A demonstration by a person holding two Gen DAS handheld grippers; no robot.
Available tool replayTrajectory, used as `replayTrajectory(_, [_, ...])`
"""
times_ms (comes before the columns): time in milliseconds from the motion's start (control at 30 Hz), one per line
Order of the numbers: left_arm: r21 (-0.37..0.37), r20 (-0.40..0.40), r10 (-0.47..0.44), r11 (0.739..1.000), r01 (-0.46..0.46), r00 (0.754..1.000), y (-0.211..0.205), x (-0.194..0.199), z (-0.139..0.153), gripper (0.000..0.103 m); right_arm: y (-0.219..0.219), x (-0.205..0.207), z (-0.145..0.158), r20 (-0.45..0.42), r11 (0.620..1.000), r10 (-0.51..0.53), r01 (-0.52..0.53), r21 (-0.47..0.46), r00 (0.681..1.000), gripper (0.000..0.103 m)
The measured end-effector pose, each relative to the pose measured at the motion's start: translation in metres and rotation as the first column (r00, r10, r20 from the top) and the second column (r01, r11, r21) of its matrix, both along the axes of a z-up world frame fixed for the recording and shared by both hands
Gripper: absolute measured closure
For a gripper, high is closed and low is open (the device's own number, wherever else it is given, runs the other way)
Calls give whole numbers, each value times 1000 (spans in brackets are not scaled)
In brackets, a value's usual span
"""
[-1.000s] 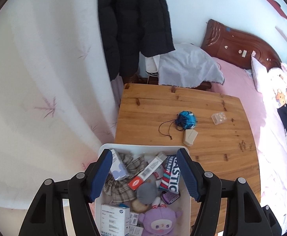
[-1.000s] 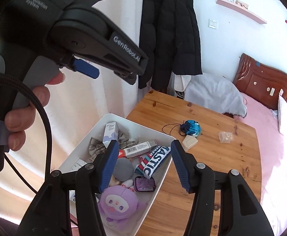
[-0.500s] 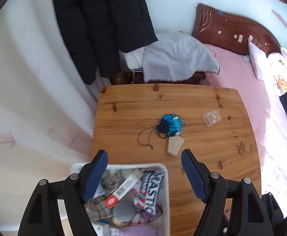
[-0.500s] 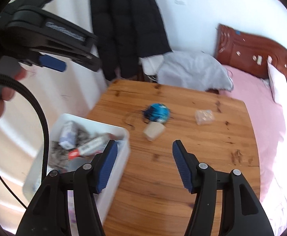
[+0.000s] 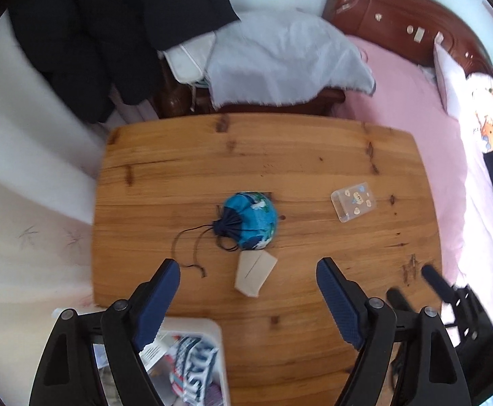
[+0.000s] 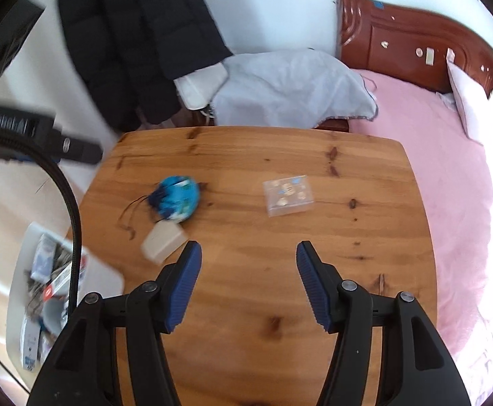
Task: Organize objects
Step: 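Withdraw both tools from the tray toward the blue pouch and clear box, then grasp the blue drawstring pouch with the left tool while the right tool grasps the clear box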
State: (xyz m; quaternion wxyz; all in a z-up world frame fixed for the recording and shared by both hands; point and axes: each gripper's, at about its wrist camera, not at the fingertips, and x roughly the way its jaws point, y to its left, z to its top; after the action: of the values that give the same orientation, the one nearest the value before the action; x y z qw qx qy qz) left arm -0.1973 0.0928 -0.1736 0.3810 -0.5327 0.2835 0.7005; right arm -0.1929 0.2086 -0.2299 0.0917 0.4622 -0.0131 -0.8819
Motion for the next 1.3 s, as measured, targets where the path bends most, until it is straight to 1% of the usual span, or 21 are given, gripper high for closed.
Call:
replayTrajectory(67, [-37, -3, -8, 999, 8, 1000, 13, -3, -18, 19, 9, -14, -8, 11, 1000, -4, 4, -10, 1000, 40])
replayTrajectory(133, [-72, -14, -26, 997, 25, 1000, 25, -6, -36, 19, 19, -28, -16, 19, 999, -4, 5, -40, 1000, 40])
replayTrajectory(233, [-107, -31, -77, 992, 73, 997, 38, -8, -55, 19, 30, -47, -26, 27, 997, -3, 5, -81, 1000, 40])
replayTrajectory(367, [-160, -47, -146, 978, 137, 988, 53, -12, -82, 16, 38, -68, -38, 24, 995, 22, -20, -95, 999, 40])
replayTrajectory(533, [-192, -60, -165, 970, 151, 985, 64, -24, -102, 16, 38, -88, -53, 12, 993, 59, -57, -103, 998, 40])
replayTrajectory(633, [-217, -72, -199, 960, 179, 977, 69, -24, -109, 16, 33, -98, -62, 17, 989, 96, -93, -118, 995, 40])
replayTrajectory(700, [-239, -74, -224, 950, 201, 972, 71, -23, -115, 16, 29, -102, -68, 16, 989, 109, -107, -98, 994, 40])
replayTrajectory(800, [-281, -83, -242, 936, 210, 967, 74, -24, -125, 16, 24, -107, -78, 15, 993, 113, -113, -38, 993, 40])
replayTrajectory(867, [-284, -71, -236, 936, 208, 969, 76, -26, -130, 16, 21, -109, -85, 31, 992, 123, -122, -10, 992, 40])
replayTrajectory(933, [-276, -59, -227, 940, 203, 972, 77, -28, -131, 15, 19, -109, -85, 1, 992, 129, -129, 12, 992, 36])
replayTrajectory(1000, [-274, -60, -222, 941, 198, 973, 79, -30, -133, 15, 14, -109, -87, -6, 989, 145, -145, 38, 989, 34])
replayTrajectory(1133, [-280, -42, -202, 942, 182, 978, 82, -34, -140, 15, 10, -112, -90, -27, 986, 160, -158, 53, 987, 26])
replayTrajectory(1300, [-312, -37, -198, 934, 176, 980, 81, -34, -150, 15, 4, -120, -92, -36, 982, 169, -165, 89, 985, 22])
